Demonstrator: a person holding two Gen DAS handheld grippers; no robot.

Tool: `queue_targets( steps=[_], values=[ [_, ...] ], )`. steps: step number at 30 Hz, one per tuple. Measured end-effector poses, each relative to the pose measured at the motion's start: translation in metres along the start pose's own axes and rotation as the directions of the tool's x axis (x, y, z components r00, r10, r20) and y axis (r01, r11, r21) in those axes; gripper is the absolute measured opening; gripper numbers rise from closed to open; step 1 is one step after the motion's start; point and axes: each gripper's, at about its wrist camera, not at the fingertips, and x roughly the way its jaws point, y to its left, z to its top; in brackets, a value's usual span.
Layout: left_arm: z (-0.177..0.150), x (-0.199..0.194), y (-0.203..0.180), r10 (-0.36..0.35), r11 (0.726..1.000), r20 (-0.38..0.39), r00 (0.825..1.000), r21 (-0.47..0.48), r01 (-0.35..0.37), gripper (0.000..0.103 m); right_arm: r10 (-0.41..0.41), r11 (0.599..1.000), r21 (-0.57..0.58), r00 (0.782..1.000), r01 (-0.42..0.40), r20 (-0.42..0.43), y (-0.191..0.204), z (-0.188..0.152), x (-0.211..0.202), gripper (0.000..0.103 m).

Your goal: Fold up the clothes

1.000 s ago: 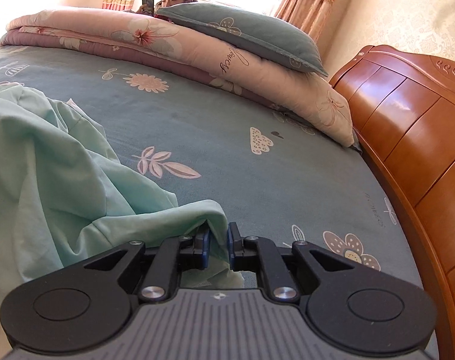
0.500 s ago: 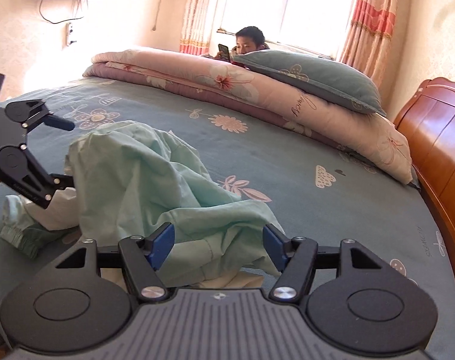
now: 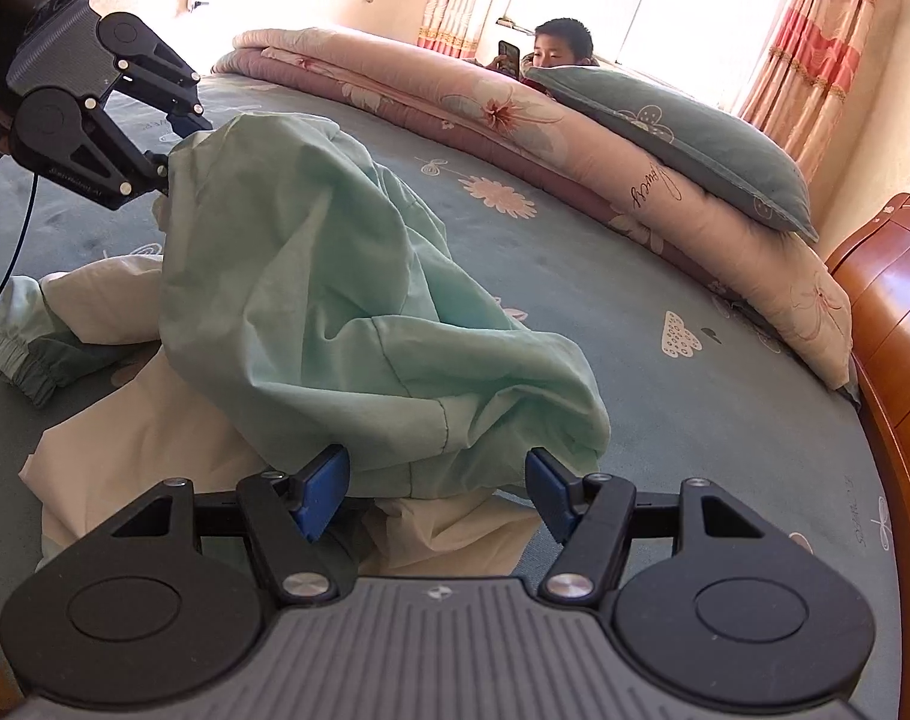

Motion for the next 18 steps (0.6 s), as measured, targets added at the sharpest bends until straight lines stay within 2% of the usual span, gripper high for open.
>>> queue_targets(
  steps=[6, 7, 9, 11, 13, 15, 18],
  values=[
    [0.021, 0.011, 0.051, 0.041, 0.984, 0.036, 0.999, -0.176, -0.034, 0.024, 0.007, 1.0, 0.001, 0.999, -0.007, 0.036, -0.01, 0.003, 0.0, 0.069],
    [0.024, 0.015, 0.059, 0.069, 0.977, 0.042, 0.997, -0.205, -0.059, 0.024, 0.006, 1.0, 0.008, 0.999, -0.006, 0.044, -0.013, 0.003, 0.001, 0.069],
    [0.026, 0.024, 0.079, 0.127, 0.954, 0.043, 0.991, -0.28, -0.11, 0.009, -0.001, 1.0, 0.031, 0.999, 0.0, 0.051, -0.021, 0.003, 0.005, 0.07],
    [0.026, 0.034, 0.105, 0.174, 0.912, 0.026, 0.984, -0.381, -0.151, 0.009, -0.006, 0.997, 0.072, 0.999, 0.003, 0.047, -0.031, 0.001, 0.013, 0.073],
    [0.019, 0.047, 0.126, 0.163, 0.875, 0.005, 0.987, -0.462, -0.142, 0.009, 0.022, 0.99, 0.138, 0.999, -0.029, 0.05, -0.044, -0.002, 0.024, 0.074],
    [0.011, 0.059, 0.133, 0.153, 0.863, -0.022, 0.988, -0.484, -0.144, 0.009, 0.076, 0.97, 0.227, 0.995, -0.089, 0.065, -0.058, -0.007, 0.037, 0.079],
    [-0.004, 0.066, 0.138, 0.111, 0.846, -0.019, 0.994, -0.523, -0.105, 0.009, 0.162, 0.918, 0.349, 0.981, -0.19, 0.107, -0.077, -0.016, 0.057, 0.079]
  ],
)
